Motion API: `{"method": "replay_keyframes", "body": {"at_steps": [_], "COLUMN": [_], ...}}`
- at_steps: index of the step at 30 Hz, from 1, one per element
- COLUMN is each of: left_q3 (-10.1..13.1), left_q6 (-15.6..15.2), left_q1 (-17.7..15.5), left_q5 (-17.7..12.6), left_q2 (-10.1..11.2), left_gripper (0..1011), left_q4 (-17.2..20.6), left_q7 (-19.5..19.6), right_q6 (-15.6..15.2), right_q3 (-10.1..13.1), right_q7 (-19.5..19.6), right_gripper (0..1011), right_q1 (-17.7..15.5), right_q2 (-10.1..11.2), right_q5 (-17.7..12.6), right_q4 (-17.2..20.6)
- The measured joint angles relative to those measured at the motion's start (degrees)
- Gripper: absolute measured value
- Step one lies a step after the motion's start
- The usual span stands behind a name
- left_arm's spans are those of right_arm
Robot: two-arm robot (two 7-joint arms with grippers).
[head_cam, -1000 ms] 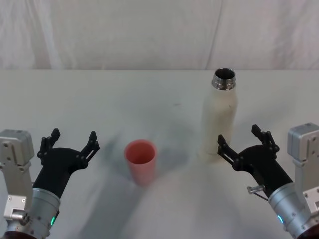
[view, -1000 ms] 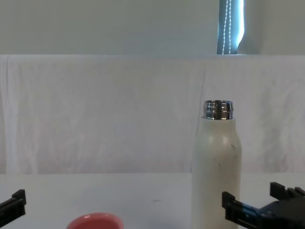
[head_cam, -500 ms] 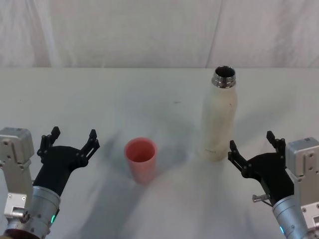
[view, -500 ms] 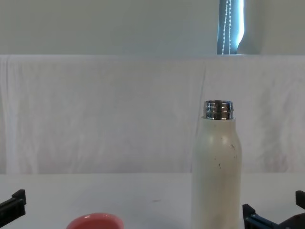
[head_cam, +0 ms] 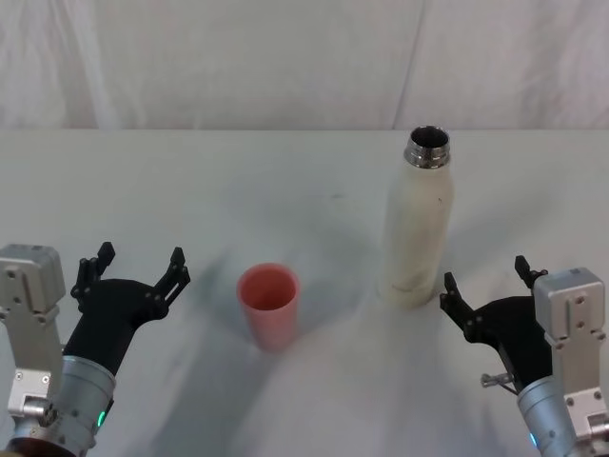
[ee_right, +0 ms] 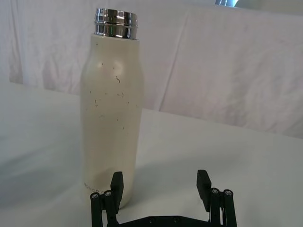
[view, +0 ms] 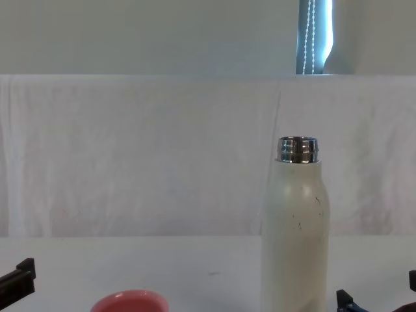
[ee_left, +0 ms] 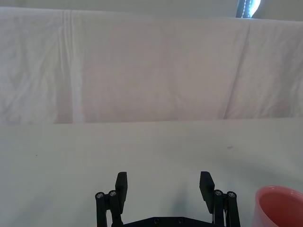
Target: Grasp the thermos with one hand and pour water into the cup lid.
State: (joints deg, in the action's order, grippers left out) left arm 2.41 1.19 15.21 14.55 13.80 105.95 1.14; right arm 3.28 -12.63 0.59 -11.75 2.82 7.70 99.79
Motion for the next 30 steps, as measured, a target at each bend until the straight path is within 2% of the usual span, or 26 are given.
{"method": "replay_keyframes", "body": {"at_steps": [10,30], "left_q3": [0.0,0.0], "left_q6": [0.0,0.0], "left_q1": [0.0,0.0], "left_q5": [0.0,0.0], "left_q2": [0.0,0.0], "left_gripper": [1001,1001], "left_q4": [0.0,0.0], "left_q7": [0.0,0.0], "right_q6": [-0.2,-0.6], "right_q3": [0.6,0.8], "right_q7": [-1.5,-2.2], "right_gripper": [1001,1001], "right_q1": [1.3,1.9], "right_q2": [-1.1,-1.8], "right_q5": [0.6,1.4], "right_q4": [-1.2,-1.6]}}
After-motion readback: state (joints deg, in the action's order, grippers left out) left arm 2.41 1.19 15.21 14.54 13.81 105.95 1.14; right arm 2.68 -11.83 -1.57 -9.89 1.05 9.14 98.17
